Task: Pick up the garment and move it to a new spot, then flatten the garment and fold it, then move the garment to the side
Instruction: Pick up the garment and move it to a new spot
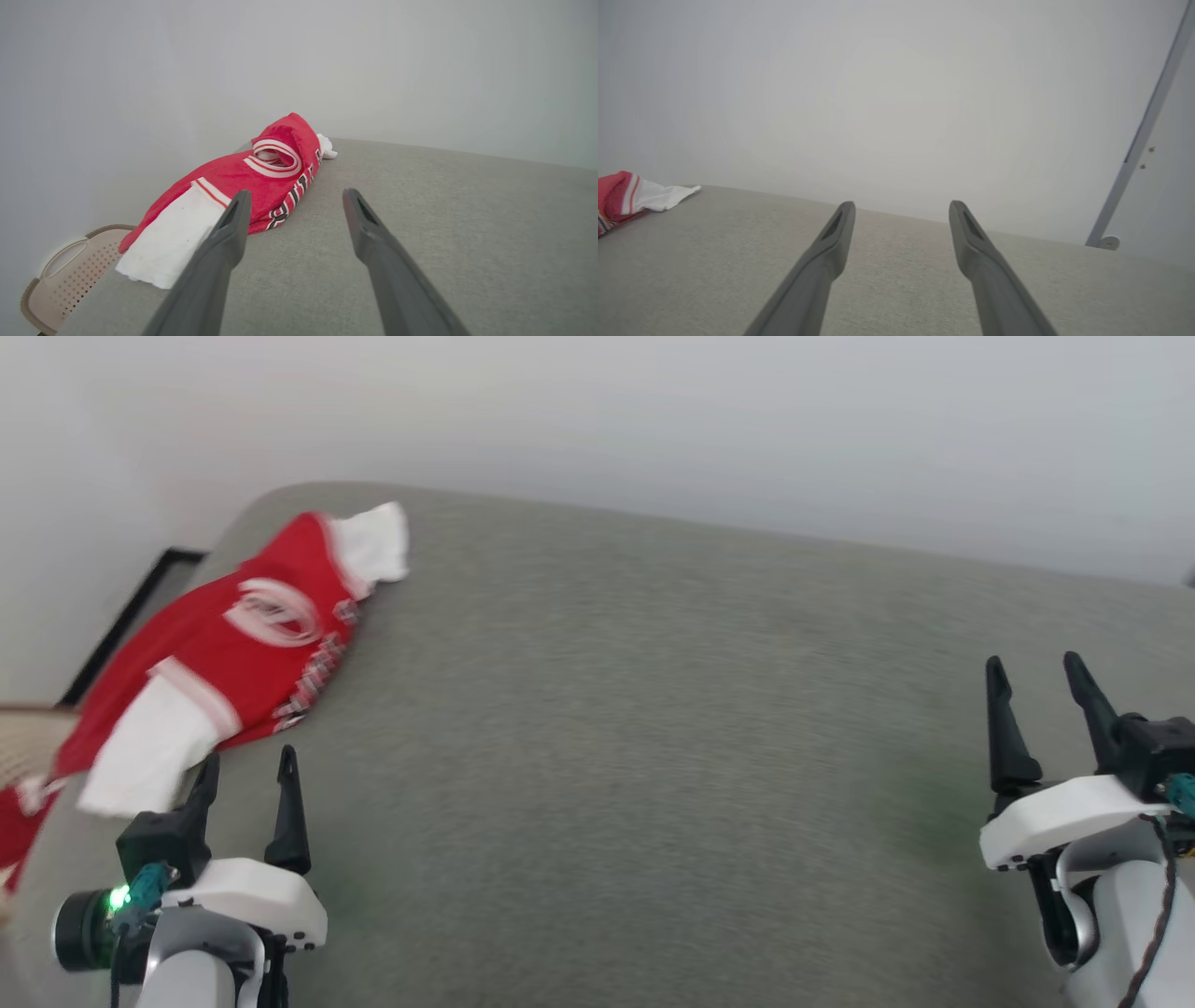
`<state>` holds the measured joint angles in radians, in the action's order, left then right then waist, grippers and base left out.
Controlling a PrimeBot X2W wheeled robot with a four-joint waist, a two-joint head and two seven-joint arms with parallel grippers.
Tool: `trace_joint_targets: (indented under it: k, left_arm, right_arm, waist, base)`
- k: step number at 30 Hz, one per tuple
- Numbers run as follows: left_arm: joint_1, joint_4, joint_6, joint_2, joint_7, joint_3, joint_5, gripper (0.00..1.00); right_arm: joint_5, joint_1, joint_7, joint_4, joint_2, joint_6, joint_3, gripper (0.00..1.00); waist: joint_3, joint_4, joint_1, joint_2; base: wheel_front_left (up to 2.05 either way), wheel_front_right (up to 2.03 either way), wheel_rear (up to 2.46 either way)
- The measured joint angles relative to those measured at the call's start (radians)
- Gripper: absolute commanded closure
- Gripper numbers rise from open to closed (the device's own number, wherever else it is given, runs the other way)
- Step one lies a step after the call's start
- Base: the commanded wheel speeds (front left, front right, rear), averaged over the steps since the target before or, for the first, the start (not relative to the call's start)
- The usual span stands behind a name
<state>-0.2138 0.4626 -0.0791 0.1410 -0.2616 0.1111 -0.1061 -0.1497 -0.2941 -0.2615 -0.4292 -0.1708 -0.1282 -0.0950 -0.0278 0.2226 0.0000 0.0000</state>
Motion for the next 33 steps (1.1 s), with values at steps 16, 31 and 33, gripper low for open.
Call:
trace_joint_targets:
  k: [16,31,33]
  left_arm:
    - [0.067,-0.072,0.033,-0.046,-0.002,0.057,-0.006,0.0]
    - [0.119,-0.147,0.051,-0.079,-0.002,0.105,-0.024,0.0]
    - [0.119,-0.146,0.046,-0.079,-0.002,0.102,-0.024,0.0]
  right_arm:
    - [-0.025,-0.036,0.0,-0.034,0.045,0.0,0.125,0.0]
    - [-0.063,-0.1,0.0,-0.095,0.052,-0.002,0.248,0.0]
    - [-0.067,-0.1,0.0,-0.093,0.05,-0.002,0.247,0.0]
  waist:
    - [-0.012,0.302,0.0,0.0]
    - [-0.046,0.325,0.0,0.0]
    - [-0.043,0.323,0.0,0.0]
  base:
    - [0.0,0.0,0.0]
    - [0.0,0.0,0.0]
    - [0.0,0.0,0.0]
